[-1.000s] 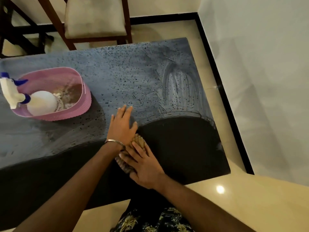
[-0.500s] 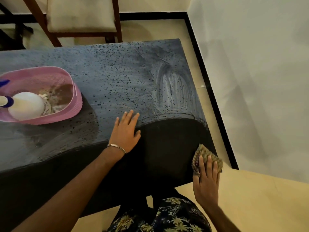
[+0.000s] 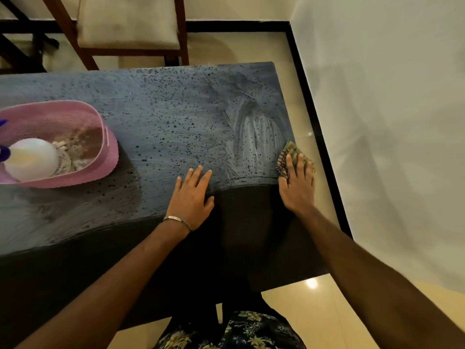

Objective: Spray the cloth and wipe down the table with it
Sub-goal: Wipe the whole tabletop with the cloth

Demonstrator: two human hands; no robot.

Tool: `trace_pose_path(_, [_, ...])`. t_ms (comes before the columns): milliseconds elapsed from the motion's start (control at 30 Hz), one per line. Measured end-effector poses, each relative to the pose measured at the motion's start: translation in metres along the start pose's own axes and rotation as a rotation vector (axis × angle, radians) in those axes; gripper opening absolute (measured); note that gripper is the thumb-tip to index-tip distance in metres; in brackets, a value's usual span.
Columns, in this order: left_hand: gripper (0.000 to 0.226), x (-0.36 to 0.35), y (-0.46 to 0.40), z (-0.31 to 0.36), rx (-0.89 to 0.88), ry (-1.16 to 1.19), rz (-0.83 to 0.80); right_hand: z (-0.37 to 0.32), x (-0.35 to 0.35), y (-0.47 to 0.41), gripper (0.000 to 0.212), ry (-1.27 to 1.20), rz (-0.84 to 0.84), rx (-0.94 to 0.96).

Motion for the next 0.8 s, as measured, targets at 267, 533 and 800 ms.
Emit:
trace_pose_path(267, [0.07,0.005,-0.043,0.029,0.047,-0.009,-0.033,0.064,-0.063,0.17,0.073,0.033,-0.005,0.137])
trace_pose_path(533, [0.069,0.015,-0.088,0.042,0.084,-0.005,0.028,0.027,-0.021,0.051,0.072,0.019,0.01,0.203])
trace_pose_path(800, [0.069,0.031,-0.147,0.043,0.071,-0.003,0.066,-0.074,0.05,-0.166,0.068,0.027,0.012,0.22])
Point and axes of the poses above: each hand's wrist, its own y-axis away from the middle knuckle, its own x-axis out of the back of the hand, z = x × y, the point moved 1 cm from there along -y, towards the middle knuckle, and after that the axes turned 2 degrees about y, right-handed, at the moved point
